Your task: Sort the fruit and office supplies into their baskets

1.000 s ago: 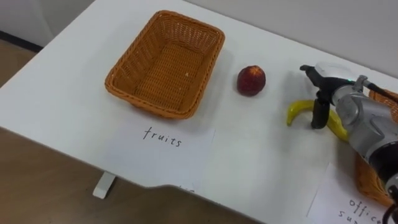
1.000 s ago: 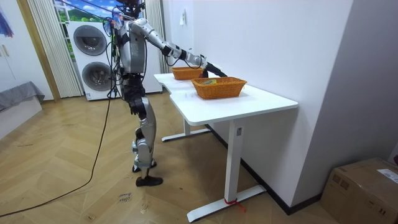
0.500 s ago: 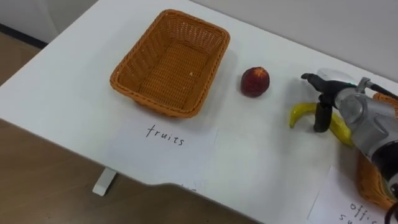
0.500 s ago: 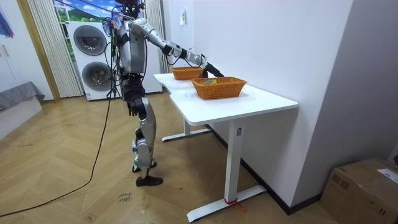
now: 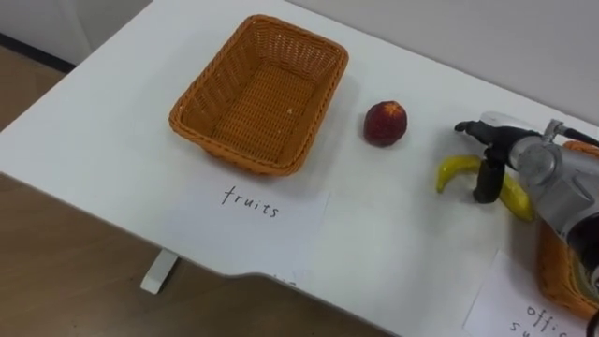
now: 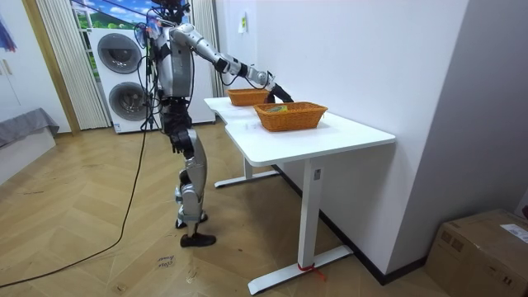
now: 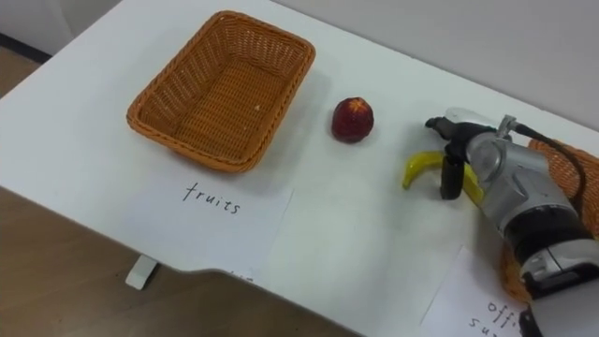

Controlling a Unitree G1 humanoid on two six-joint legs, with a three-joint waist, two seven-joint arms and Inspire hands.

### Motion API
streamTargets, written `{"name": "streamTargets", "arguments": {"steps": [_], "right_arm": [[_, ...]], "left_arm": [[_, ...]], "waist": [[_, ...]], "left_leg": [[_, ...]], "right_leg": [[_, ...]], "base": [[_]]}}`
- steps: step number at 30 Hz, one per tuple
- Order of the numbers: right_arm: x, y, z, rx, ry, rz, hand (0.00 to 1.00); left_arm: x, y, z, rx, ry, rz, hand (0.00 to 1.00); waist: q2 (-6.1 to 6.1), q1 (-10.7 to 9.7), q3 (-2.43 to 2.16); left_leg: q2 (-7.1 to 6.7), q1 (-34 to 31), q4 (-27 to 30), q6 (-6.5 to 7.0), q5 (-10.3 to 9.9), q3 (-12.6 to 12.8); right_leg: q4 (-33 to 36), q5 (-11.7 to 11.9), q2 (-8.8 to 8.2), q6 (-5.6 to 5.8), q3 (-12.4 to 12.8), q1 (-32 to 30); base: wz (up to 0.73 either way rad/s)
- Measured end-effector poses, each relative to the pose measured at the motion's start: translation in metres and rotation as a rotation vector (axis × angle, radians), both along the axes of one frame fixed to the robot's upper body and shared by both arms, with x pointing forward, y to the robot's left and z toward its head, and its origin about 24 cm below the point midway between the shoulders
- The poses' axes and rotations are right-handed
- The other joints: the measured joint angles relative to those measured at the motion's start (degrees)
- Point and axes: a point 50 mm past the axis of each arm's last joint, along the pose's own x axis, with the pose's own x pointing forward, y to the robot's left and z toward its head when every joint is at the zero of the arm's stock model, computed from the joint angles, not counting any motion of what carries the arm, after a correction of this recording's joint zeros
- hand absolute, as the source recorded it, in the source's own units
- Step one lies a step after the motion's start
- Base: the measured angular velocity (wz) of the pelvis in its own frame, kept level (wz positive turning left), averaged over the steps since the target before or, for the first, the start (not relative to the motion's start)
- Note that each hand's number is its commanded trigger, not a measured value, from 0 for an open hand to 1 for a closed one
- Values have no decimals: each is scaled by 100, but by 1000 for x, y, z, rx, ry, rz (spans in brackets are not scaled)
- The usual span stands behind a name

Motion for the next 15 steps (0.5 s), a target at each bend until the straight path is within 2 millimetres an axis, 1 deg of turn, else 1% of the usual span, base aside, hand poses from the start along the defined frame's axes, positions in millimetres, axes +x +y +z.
{"name": "streamTargets", "arguments": {"steps": [6, 12, 15], "right_arm": [[2, 0, 4, -7, -37, -6, 100], [1, 0, 0, -2, -14, -4, 100], [1, 0, 1, 4, -11, -4, 100]], "left_arm": [[1, 0, 0, 1, -7, -4, 0], [1, 0, 0, 1, -13, -7, 0], [1, 0, 0, 0, -13, -7, 0]], "waist": [[6, 6, 0], [15, 16, 6], [7, 13, -2]], "left_leg": [[3, 1, -1, -3, 2, -6], [2, 4, 2, -3, 2, -12], [5, 22, -2, -4, 3, -12]], "right_leg": [[0, 1, 4, -3, -8, 1], [-6, 1, 6, -2, -4, 1], [-13, 1, 9, -2, -3, 13]], "base": [[0], [0], [0]]}}
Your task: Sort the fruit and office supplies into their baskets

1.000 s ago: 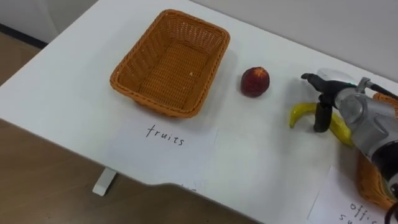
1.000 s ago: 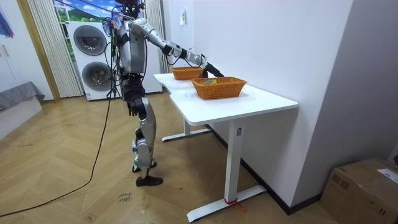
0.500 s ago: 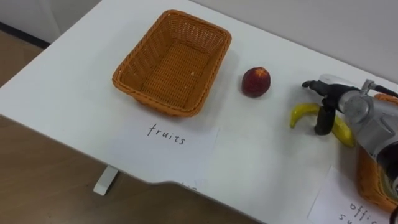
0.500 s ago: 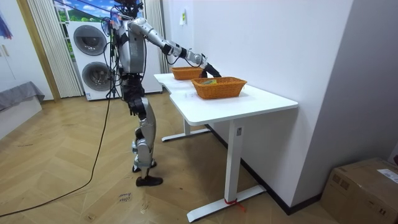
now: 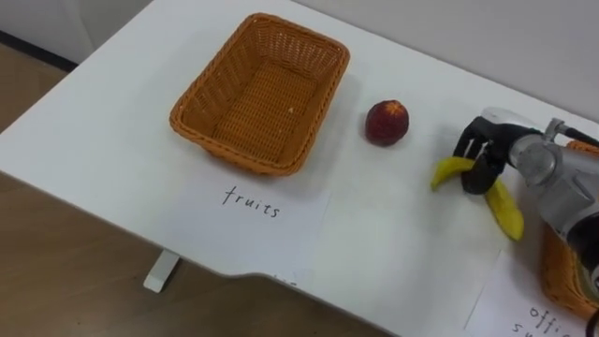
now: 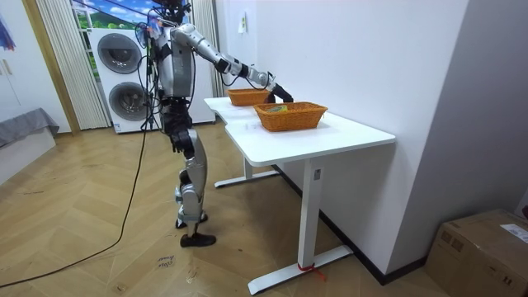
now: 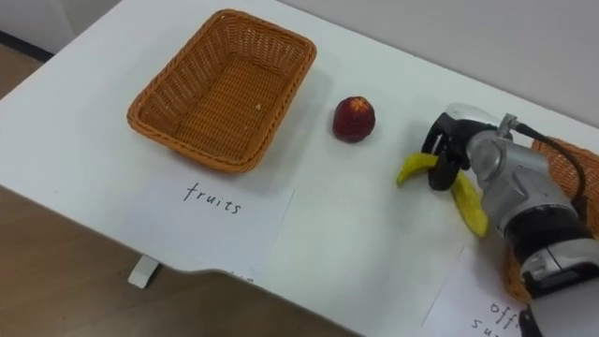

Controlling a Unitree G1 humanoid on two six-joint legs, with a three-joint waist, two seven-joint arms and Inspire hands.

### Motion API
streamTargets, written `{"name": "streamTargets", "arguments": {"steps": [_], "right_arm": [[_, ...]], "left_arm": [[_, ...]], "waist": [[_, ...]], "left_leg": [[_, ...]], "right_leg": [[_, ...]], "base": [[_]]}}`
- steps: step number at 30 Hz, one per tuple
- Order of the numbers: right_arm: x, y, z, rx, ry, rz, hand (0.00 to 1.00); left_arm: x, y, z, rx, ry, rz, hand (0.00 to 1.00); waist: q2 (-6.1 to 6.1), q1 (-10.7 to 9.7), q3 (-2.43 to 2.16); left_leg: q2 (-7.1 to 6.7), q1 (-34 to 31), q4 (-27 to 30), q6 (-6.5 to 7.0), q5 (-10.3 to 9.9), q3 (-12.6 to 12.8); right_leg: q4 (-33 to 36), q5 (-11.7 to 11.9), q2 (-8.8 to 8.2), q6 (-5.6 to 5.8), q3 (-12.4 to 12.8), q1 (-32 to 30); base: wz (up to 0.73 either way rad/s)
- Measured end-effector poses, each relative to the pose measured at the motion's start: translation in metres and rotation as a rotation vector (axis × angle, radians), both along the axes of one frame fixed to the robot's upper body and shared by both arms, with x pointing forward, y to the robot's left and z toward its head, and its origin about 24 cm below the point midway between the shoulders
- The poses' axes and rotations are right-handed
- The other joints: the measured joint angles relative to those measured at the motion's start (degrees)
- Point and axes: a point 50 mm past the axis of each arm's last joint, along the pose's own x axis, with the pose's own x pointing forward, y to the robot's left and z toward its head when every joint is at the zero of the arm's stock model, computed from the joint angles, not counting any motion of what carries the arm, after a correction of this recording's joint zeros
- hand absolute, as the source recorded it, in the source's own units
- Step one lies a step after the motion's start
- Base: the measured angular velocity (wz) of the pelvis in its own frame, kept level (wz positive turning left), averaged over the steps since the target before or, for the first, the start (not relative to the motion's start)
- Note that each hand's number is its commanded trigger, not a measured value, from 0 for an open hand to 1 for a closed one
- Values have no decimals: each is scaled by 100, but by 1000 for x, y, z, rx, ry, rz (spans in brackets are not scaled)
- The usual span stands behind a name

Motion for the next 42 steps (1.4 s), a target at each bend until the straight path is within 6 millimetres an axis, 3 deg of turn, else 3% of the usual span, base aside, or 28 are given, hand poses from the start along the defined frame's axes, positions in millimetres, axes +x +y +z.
{"name": "streamTargets", "arguments": {"steps": [15, 20, 27, 29, 42], "right_arm": [[0, 1, 0, 25, -3, 4, 100], [2, 19, 7, 48, -53, 82, 100], [6, 50, 34, 75, -167, 218, 100], [7, 59, 43, 88, -201, 256, 100], [4, 73, 84, 156, -351, 345, 100]], "left_arm": [[2, 1, 1, 11, -22, -1, 0], [-8, 2, 0, 18, -4, 13, 0], [-26, 5, -2, 26, 32, 37, 0], [-31, 8, -2, 29, 36, 61, 0], [-45, 14, 0, 79, 53, 99, 0]], "waist": [[-32, -23, -14], [-40, -36, -19], [-133, -203, -81], [-143, -272, -78], [-177, -451, -113]], "left_leg": [[1, 39, -6, -2, 1, 20], [17, 95, -69, -2, 1, 102], [15, 141, -99, -5, 3, 118], [14, 235, -101, -5, 3, 107], [6, 470, -130, -10, 6, 31]], "right_leg": [[-67, 2, 5, -1, 11, 62], [-66, 4, 7, -5, 77, 46], [-73, 4, -23, -5, 84, 84], [-85, 4, -26, -4, 79, 197], [-78, 4, -18, -1, 138, 461]], "base": [[0], [-10], [-1], [5], [2]]}}
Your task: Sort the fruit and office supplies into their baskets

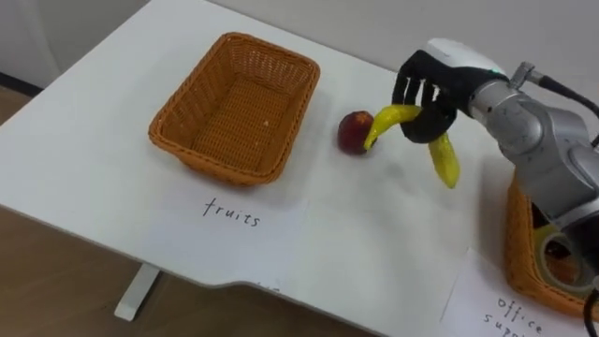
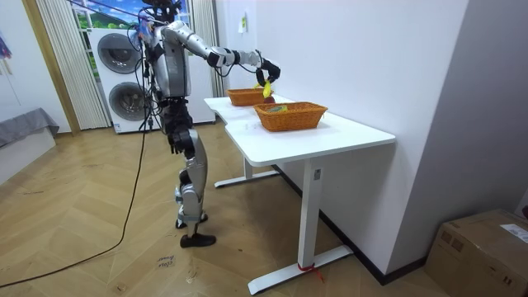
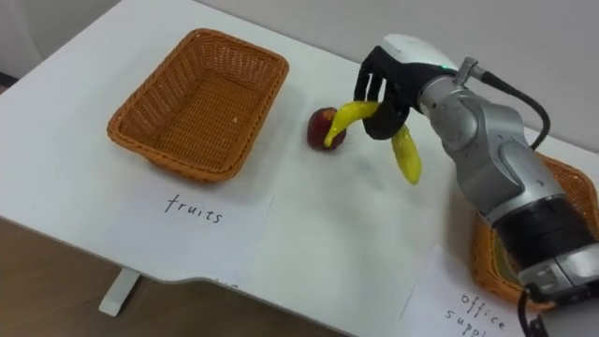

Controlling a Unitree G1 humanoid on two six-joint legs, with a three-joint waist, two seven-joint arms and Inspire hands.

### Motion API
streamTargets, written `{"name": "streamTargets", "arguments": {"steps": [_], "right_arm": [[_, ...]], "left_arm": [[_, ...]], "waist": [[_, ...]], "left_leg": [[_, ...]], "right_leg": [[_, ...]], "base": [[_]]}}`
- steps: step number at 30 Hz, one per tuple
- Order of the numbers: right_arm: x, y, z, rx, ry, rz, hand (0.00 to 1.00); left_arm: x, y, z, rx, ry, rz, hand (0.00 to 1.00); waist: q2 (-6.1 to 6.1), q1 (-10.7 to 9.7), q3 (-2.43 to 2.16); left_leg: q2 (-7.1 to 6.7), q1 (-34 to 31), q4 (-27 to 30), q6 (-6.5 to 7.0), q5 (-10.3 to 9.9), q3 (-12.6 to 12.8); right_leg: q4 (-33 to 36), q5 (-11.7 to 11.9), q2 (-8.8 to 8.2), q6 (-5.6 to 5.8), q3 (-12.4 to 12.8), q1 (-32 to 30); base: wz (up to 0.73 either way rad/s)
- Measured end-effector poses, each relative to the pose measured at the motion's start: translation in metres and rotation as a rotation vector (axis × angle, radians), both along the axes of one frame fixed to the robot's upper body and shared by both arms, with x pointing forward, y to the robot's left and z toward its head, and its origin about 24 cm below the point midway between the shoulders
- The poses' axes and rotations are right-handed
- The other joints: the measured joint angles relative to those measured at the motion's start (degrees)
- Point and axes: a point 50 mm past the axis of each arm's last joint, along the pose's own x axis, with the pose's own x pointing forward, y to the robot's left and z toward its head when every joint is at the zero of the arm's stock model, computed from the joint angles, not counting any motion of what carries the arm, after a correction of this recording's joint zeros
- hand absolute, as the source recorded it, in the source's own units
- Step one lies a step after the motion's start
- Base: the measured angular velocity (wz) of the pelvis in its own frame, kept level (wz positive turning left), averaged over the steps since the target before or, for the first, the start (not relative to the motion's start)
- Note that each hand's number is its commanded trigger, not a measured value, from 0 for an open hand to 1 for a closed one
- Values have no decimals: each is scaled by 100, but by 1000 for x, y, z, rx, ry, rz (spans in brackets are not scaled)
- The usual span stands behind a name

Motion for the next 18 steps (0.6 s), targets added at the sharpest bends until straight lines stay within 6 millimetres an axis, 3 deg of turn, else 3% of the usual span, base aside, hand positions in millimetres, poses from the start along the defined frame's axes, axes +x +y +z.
{"name": "streamTargets", "arguments": {"steps": [10, 18], "right_arm": [[-7, 20, 26, 32, -102, 97, 100], [-15, 35, 40, 4, -145, 160, 100]], "left_arm": [[-6, 0, 1, 23, -5, 4, 0], [-10, -4, 0, 14, -10, 14, 0]], "waist": [[95, -72, -24], [67, -18, -44]], "left_leg": [[-8, 176, -13, -1, 1, -43], [-9, 246, -60, -2, 11, -50]], "right_leg": [[-6, 0, 24, 0, -19, 190], [7, -1, 6, 1, -42, 239]], "base": [[1], [-1]]}}
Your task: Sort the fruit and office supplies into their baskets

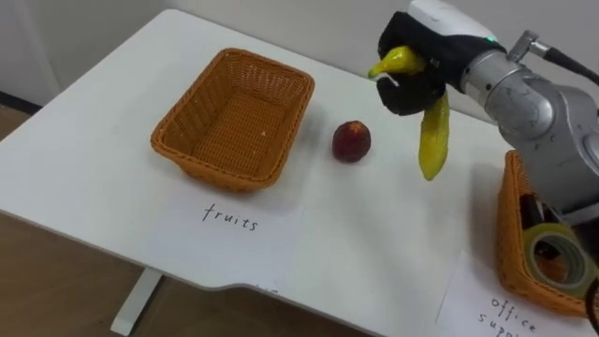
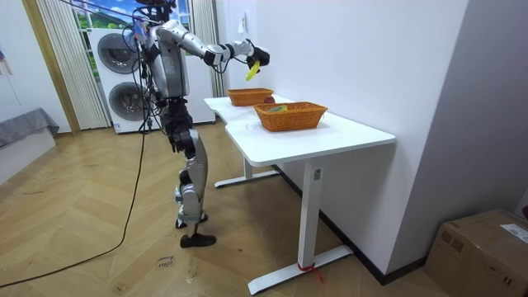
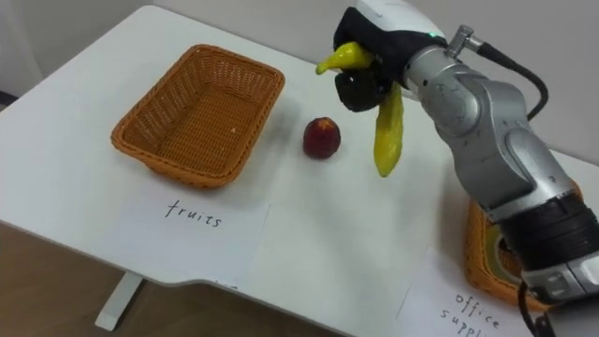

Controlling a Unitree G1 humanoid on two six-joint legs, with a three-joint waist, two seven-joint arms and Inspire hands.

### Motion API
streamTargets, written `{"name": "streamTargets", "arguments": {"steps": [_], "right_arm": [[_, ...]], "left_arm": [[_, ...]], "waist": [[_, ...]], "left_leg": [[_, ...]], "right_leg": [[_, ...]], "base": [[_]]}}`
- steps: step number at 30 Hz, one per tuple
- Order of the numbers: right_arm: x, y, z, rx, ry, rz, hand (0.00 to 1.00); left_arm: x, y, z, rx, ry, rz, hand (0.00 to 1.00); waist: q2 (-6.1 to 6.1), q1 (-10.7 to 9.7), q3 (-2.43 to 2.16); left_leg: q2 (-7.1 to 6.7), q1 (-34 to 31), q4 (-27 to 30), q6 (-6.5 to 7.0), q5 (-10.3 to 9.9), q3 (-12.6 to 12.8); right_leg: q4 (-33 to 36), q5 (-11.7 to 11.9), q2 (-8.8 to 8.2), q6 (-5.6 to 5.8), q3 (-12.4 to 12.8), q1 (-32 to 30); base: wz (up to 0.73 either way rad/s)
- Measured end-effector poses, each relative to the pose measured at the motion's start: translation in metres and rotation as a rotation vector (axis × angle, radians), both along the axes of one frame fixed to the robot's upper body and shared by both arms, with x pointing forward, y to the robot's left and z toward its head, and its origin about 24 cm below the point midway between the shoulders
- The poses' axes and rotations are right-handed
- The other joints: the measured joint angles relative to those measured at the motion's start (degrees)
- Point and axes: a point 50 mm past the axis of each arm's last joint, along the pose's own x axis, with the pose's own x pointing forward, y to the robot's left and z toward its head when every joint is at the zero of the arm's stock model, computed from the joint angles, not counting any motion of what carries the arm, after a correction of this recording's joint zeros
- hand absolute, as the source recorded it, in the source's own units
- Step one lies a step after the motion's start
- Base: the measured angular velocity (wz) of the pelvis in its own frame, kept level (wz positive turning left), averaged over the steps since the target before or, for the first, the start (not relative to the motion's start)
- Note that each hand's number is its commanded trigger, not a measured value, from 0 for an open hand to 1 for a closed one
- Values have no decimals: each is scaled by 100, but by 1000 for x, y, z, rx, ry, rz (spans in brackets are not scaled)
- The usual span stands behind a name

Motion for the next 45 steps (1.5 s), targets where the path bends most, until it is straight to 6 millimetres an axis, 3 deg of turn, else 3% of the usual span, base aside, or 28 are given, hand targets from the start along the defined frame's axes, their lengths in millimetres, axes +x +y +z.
{"name": "streamTargets", "arguments": {"steps": [4, 9, 12, 19, 27, 29, 35, 38, 39, 41, 42, 43, 45], "right_arm": [[-7, 10, 12, -36, -69, 22, 100], [-10, 18, 16, -32, -83, 36, 100], [-9, 28, 20, 3, -88, 49, 100], [-8, 44, 31, 19, -141, 77, 100], [-7, 55, 28, 73, -160, 90, 95], [-5, 58, 27, 99, -162, 89, 83], [1, 59, 17, 119, -159, 56, 74], [5, 64, 8, 97, -132, 60, 60], [5, 64, 6, 94, -129, 59, 53], [5, 66, 3, 89, -125, 62, 29], [5, 67, 3, 93, -128, 64, 8], [5, 67, 3, 98, -134, 62, 0], [6, 66, 2, 105, -142, 57, 0]], "left_arm": [[-4, -3, -2, -10, 20, 7, 0], [-7, -3, -2, -11, 34, 15, 0], [-8, -3, -2, -7, 48, 9, 0], [-14, -10, -5, -35, 82, -10, 0], [-14, -11, -6, -50, 86, -17, 0], [-14, -11, -6, -53, 90, -17, 0], [-15, -12, -6, -62, 92, -18, 0], [-15, -13, -7, -66, 97, -15, 0], [-15, -13, -7, -66, 99, -14, 0], [-18, -13, -8, -64, 110, -9, 0], [-20, -13, -8, -64, 120, -5, 0], [-22, -13, -8, -64, 124, -4, 0], [-22, -13, -8, -63, 124, -4, 0]], "waist": [[-39, 53, -1], [-105, 288, 25], [-141, 362, 49], [-144, 497, 51], [-177, 643, 55], [-200, 696, 65], [-323, 834, 127], [-327, 925, 129], [-327, 935, 129], [-326, 961, 130], [-326, 965, 130], [-326, 969, 130], [-324, 991, 131]], "left_leg": [[-5, -15, -8, -1, 0, -46], [-5, -1, -15, -2, 0, -110], [-11, -19, -13, -3, -1, -159], [-80, -47, -22, 26, 15, -328], [-122, -102, -44, 47, 34, -478], [-122, -108, -49, 47, 34, -499], [-184, -115, -39, 50, 36, -724], [-196, -114, -9, 58, 36, -755], [-196, -113, -8, 59, 37, -759], [-197, -115, -7, 60, 37, -764], [-197, -117, -7, 60, 37, -766], [-197, -119, -8, 60, 37, -768], [-198, -124, -8, 59, 37, -776]], "right_leg": [[-2, -3, 26, 4, 19, 3], [-11, -5, 31, 8, 4, 33], [-14, -9, 25, 14, -124, 36], [-6, -45, -32, 74, -280, 65], [-5, -83, -74, 135, -433, 61], [-6, -93, -72, 149, -431, 60], [-17, -121, -91, 187, -427, 127], [-23, -121, -99, 187, -427, 140], [-22, -121, -99, 187, -425, 142], [-23, -121, -99, 187, -426, 142], [-24, -121, -99, 187, -426, 142], [-26, -121, -98, 187, -426, 142], [-29, -121, -96, 187, -428, 146]], "base": [[6], [7], [9], [13], [11], [8], [18], [6], [8], [0], [0], [0], [0]]}}
